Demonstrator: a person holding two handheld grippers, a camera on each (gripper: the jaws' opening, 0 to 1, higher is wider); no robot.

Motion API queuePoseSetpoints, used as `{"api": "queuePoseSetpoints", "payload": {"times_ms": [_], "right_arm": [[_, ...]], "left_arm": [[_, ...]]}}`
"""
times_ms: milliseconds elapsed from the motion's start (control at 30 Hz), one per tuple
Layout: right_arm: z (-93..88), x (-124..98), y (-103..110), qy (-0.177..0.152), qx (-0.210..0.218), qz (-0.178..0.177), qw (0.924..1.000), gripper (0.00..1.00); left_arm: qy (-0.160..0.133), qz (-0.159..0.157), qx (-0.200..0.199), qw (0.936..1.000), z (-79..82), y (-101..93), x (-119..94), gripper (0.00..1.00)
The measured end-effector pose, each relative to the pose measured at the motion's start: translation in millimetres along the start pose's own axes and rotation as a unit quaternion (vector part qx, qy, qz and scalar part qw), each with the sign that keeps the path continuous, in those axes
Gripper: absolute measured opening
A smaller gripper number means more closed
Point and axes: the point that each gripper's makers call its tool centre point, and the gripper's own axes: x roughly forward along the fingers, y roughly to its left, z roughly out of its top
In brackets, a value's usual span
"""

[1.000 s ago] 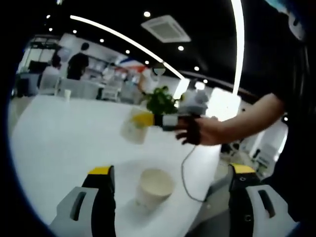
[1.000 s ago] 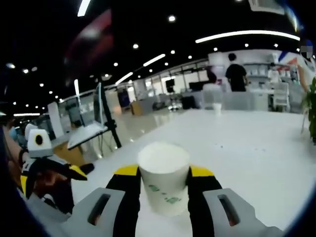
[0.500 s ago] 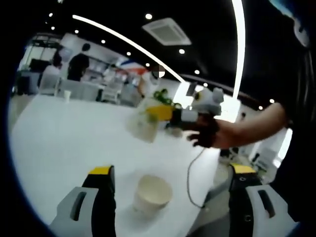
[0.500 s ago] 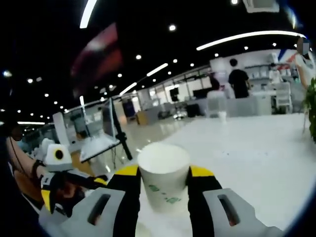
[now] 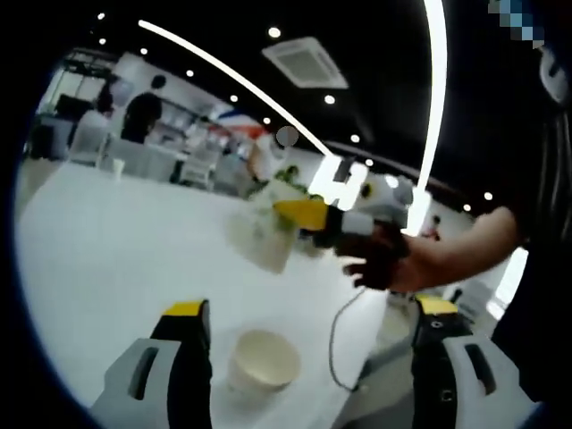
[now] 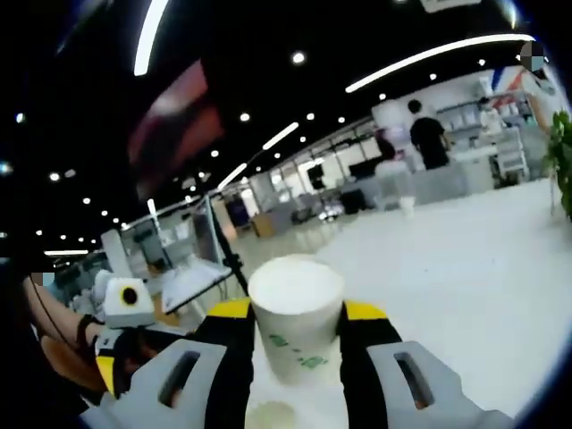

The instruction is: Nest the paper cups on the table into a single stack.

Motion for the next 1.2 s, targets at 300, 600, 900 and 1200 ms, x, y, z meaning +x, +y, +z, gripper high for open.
{"api": "queuePoseSetpoints", "payload": {"times_ms": [300, 600, 900, 1200], "right_arm": [[2.7, -1.6, 16.5, -0.028, 0.052, 0.031, 0.9978, 0.34], [-4.1, -0.7, 32.1, -0.039, 0.117, 0.069, 0.99, 0.34], [-12.7, -1.4, 42.9, -0.028, 0.139, 0.095, 0.9854, 0.34], [-15.2, -3.5, 53.8, -0.015, 0.13, 0.123, 0.9837, 0.34]], "left_arm": [[-0.035, -0.014, -0.051, 0.998, 12.8, -3.9, 2.5, 0.83], [-0.063, -0.016, -0.042, 0.997, 28.0, -4.1, 5.1, 0.8], [-0.063, -0.023, -0.058, 0.996, 31.0, -3.7, 5.8, 0.69], [-0.053, -0.026, -0.082, 0.9949, 25.5, 0.9, 1.7, 0.45]]}}
